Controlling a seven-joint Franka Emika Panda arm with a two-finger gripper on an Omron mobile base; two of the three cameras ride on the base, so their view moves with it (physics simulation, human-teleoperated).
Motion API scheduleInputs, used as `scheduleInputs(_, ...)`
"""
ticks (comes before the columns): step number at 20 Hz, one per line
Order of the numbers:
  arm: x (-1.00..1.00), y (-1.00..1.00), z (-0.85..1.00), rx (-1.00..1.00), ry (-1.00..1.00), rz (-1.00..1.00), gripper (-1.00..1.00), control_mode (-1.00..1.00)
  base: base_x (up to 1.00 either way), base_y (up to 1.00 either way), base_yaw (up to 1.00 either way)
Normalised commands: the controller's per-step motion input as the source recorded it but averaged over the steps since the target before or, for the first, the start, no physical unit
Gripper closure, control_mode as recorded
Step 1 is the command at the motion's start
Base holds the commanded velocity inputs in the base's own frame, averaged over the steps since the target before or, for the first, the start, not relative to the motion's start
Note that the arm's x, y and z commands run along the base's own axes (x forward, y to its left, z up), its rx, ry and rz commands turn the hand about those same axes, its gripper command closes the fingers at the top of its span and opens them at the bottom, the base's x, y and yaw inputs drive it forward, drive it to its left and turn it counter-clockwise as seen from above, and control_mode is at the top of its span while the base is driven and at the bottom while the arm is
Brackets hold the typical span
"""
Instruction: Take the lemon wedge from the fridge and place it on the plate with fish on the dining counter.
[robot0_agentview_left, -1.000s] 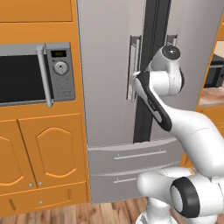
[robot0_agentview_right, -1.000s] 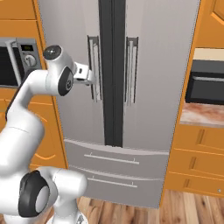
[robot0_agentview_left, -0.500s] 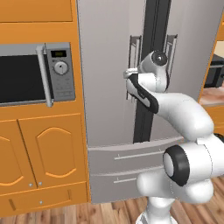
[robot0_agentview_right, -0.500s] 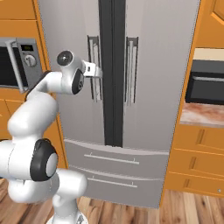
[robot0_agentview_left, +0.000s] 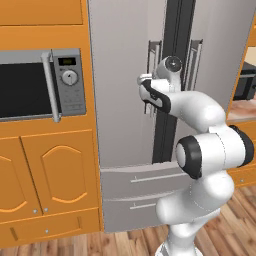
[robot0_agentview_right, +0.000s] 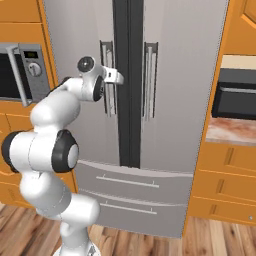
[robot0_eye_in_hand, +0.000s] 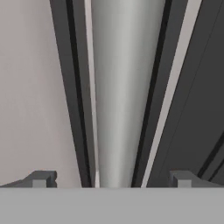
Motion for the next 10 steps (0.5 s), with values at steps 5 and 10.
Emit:
scheduleInputs(5,0.64,-0.03,-0.1,0.0,0.0,0.0,-1.0,-1.0,0.0,0.0,0.0)
scheduleInputs(10,0.62,0.0,-0.14,0.0,0.0,0.0,1.0,-1.0,0.0,0.0,0.0)
